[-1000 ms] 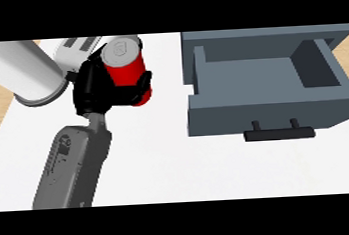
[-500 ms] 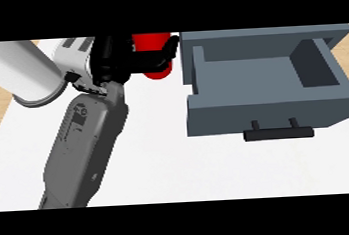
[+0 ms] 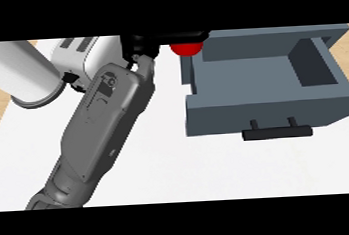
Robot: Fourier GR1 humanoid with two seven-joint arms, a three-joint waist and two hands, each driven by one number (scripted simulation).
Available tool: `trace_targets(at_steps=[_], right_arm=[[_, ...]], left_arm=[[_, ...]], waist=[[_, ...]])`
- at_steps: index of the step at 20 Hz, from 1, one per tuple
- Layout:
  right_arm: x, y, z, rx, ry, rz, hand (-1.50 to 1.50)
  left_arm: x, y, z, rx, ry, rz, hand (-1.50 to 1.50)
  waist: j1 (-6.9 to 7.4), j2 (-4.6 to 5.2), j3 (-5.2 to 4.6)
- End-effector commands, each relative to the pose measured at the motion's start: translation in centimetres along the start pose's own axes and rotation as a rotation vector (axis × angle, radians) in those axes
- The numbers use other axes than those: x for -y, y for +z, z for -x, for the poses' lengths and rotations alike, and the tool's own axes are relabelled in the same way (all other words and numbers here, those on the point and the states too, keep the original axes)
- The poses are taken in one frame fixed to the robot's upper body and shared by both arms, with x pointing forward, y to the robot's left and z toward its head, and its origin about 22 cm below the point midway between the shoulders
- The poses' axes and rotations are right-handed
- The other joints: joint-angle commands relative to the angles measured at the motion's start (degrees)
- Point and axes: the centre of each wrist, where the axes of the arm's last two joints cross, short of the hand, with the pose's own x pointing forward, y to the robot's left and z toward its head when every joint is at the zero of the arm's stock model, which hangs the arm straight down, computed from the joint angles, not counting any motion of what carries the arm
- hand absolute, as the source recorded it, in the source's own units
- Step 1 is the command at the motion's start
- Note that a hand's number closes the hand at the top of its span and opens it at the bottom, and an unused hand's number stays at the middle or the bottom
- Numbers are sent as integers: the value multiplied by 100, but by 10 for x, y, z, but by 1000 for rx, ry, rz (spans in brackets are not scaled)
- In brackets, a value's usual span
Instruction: Pick up the can, place it into the drawer and close the drawer
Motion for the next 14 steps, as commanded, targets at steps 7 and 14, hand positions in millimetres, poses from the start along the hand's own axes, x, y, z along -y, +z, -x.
trace_targets(at_steps=[7,14], right_arm=[[-6,-8,5,9,-5,-6,-150],[3,0,6,-14,10,-14,-150]], left_arm=[[40,-25,2,-11,-27,-10,150],[57,-21,7,-28,-44,15,150]], waist=[[-133,38,3],[-134,21,3]])
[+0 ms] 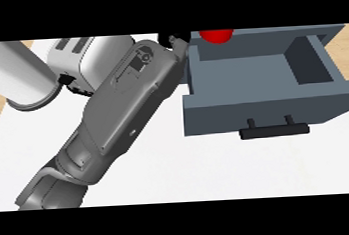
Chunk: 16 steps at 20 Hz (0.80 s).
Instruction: Pick up the can, place it into the drawer and close the drawer
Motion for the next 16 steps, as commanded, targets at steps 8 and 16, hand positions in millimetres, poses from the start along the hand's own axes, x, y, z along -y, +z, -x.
trace_targets(at_steps=[8,16], right_arm=[[-2,-12,0,32,-12,-9,-150],[-14,-3,-7,4,12,-58,-150]], left_arm=[[11,-11,16,-37,-52,-34,150],[13,-7,33,-82,-85,-56,150]], waist=[[-110,48,4],[-266,52,6]])
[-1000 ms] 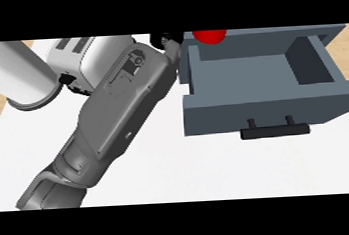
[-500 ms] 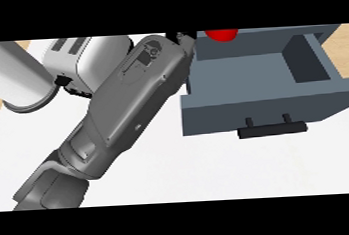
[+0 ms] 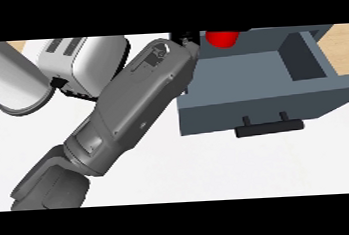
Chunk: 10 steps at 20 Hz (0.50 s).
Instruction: Pick up the can, place it into the drawer and close the drawer
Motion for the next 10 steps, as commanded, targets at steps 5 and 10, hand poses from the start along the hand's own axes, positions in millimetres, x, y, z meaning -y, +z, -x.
trace_targets(at_steps=[5,10], right_arm=[[-1,-3,4,-9,-2,-4,-150],[-3,-8,-9,21,3,-8,-150]], left_arm=[[3,2,16,-39,-77,-51,-150],[-3,-6,18,-39,-104,-91,-150]], waist=[[-120,20,4],[-95,40,-1]])
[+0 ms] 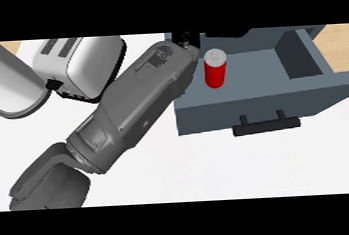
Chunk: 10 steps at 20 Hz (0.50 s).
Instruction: Pick up the can, place it into the drawer and close the drawer
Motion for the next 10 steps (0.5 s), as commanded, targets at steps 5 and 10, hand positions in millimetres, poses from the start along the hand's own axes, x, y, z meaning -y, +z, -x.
trace_targets(at_steps=[5,10], right_arm=[[-9,-1,-7,2,-7,10,-150],[-3,-8,-4,-17,6,0,-150]], left_arm=[[-3,1,13,0,-8,-54,-150],[-4,1,19,5,-13,-53,-150]], waist=[[38,3,-5],[46,2,-3]])
